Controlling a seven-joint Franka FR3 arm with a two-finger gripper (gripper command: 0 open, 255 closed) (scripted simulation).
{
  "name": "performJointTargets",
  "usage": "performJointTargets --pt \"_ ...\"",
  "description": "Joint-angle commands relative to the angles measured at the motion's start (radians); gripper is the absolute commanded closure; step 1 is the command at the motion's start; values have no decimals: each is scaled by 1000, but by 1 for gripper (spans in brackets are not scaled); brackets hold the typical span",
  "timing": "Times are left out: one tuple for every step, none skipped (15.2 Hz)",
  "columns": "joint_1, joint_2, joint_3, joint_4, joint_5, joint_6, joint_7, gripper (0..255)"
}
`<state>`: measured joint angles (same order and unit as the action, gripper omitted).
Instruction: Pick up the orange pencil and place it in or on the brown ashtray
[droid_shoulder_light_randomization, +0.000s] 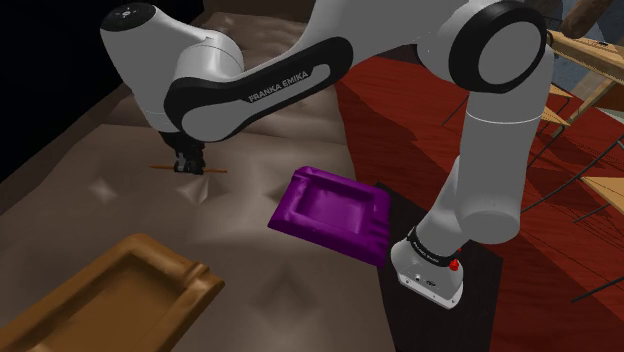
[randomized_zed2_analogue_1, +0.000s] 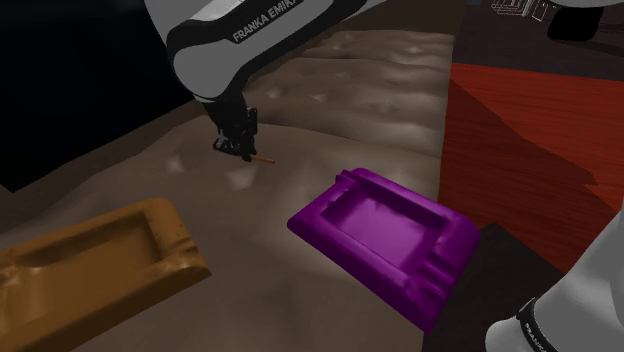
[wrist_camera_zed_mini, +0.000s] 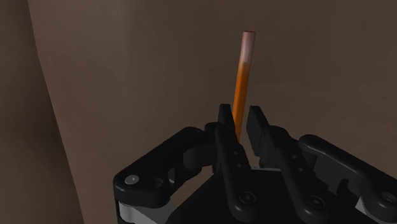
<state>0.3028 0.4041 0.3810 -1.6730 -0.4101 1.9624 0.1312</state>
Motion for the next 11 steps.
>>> performJointTargets --pt "0 0 0 0 0 0 0 255" --pt "0 0 0 0 0 0 0 255" --pt "0 0 0 0 0 0 0 255" --pt "0 0 0 0 0 0 0 255" --pt "0 0 0 0 0 0 0 255" --pt "0 -1 0 -1 0 0 0 255" --pt "0 0 0 0 0 0 0 255" --pt "0 -5 1 6 3 -10 -4 255" --pt "-1 -10 3 13 6 -21 -8 255" --pt "-1 -14 4 20 9 -32 -12 255" --pt "-1 -18 5 28 12 -43 -15 255"
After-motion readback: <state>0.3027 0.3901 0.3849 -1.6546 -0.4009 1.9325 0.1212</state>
